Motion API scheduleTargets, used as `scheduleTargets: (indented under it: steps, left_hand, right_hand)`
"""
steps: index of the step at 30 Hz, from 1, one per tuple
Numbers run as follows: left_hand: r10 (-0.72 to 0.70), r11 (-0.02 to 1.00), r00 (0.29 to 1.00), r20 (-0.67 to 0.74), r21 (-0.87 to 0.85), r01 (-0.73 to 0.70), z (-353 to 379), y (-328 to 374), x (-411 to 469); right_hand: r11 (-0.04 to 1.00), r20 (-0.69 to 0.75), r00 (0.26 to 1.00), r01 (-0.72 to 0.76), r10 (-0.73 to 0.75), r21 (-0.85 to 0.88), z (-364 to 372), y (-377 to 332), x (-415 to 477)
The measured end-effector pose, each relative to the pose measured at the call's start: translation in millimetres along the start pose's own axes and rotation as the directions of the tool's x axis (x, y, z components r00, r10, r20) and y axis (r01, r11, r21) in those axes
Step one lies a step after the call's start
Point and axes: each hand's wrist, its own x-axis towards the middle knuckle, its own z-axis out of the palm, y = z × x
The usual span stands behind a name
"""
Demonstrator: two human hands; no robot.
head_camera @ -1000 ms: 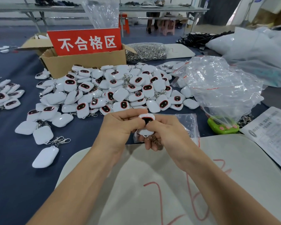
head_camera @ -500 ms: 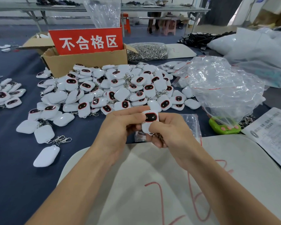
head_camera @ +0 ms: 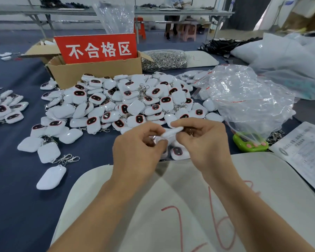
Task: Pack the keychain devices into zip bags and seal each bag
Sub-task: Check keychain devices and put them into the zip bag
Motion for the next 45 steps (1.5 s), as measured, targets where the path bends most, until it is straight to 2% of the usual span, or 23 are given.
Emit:
scheduleTargets:
  steps: [2, 5, 10, 14, 19, 21, 24, 26, 28, 30, 32, 36, 38, 39, 42, 43, 45]
  left_hand:
    - [0.014, 0.991, 0.999, -0.030, 0.134, -0.010, 1.8, 4.1, -6.2]
    - [0.007, 0.995, 0.998, -0.062, 0.101, 0.000, 1.6, 6.2, -7.2]
    - [0.074, 0.994, 0.992, -0.098, -0.069, -0.081, 2.2, 1.4, -6.0]
    - [-0.068, 0.947, 0.997, -0.042, -0.317, 0.052, 3.0, 1.4, 0.4]
    - [-0.162, 0.878, 0.985, 0.065, -0.446, 0.174, 2.5, 1.7, 7.2]
    - [-0.175, 0.864, 0.982, 0.078, -0.467, 0.191, 3.5, 0.4, 8.3]
    - [-0.104, 0.931, 0.993, 0.050, -0.347, 0.115, 5.9, -4.0, 4.0]
    - [0.005, 0.993, 0.998, 0.061, -0.122, 0.003, 10.4, -7.4, -2.0]
    - [0.063, 0.994, 0.991, 0.119, 0.081, -0.073, 16.0, -8.3, -6.7]
    - [0.053, 0.983, 0.987, 0.154, 0.163, -0.078, 18.9, -8.3, -7.5]
    - [0.041, 0.985, 0.987, 0.155, 0.158, -0.066, 19.2, -10.8, -5.6]
    - [0.032, 0.982, 0.986, 0.162, 0.177, -0.061, 19.3, -12.2, -5.7]
    - [0.031, 0.979, 0.985, 0.169, 0.195, -0.064, 20.0, -11.2, -6.5]
    - [0.026, 0.977, 0.985, 0.170, 0.206, -0.061, 19.7, -10.3, -6.6]
    - [0.033, 0.970, 0.984, 0.173, 0.231, -0.073, 18.1, -6.1, -8.0]
    - [0.048, 0.971, 0.984, 0.169, 0.222, -0.085, 17.6, -4.3, -9.3]
    - [0.086, 0.981, 0.987, 0.134, 0.163, -0.108, 17.1, 0.7, -12.5]
  right_hand:
    - [0.997, -0.021, 0.999, 0.038, -0.040, -0.065, 0.4, -0.4, -1.4]
    - [0.998, -0.039, 0.997, 0.060, -0.061, -0.032, 0.2, -0.6, -1.2]
    - [0.990, 0.047, 0.999, 0.018, -0.025, 0.138, -2.0, -4.1, 1.7]
    - [0.978, 0.057, 0.998, -0.046, 0.034, 0.205, -1.9, -2.4, 3.7]
    - [0.998, 0.281, 0.960, -0.012, -0.004, 0.057, -4.9, -5.2, 2.0]
    - [1.000, 0.245, 0.970, 0.011, -0.009, -0.006, -8.6, -7.8, 3.8]
    - [0.973, 0.003, 0.999, 0.049, -0.050, -0.226, -24.1, -8.7, 12.3]
    - [0.951, -0.212, 0.976, -0.009, -0.060, -0.310, -42.3, -10.8, 21.9]
    - [0.915, -0.317, 0.948, -0.114, -0.016, -0.387, -61.7, -9.0, 30.8]
    - [0.805, -0.317, 0.947, -0.229, 0.054, -0.547, -75.4, -4.7, 35.8]
    - [0.712, -0.306, 0.943, -0.302, 0.127, -0.634, -85.1, 2.7, 38.6]
    - [0.544, -0.222, 0.937, -0.339, 0.271, -0.768, -91.5, 8.1, 40.5]
    - [0.577, -0.123, 0.946, -0.283, 0.301, -0.766, -91.8, 7.3, 39.6]
    - [0.640, -0.079, 0.948, -0.267, 0.307, -0.721, -90.2, 6.2, 38.5]
    - [0.871, 0.061, 0.939, -0.289, 0.339, -0.398, -80.9, 4.3, 33.5]
    - [0.911, 0.127, 0.931, -0.295, 0.342, -0.289, -76.2, 3.4, 31.0]
    - [0.947, 0.285, 0.908, -0.264, 0.308, -0.182, -68.7, 1.3, 25.9]
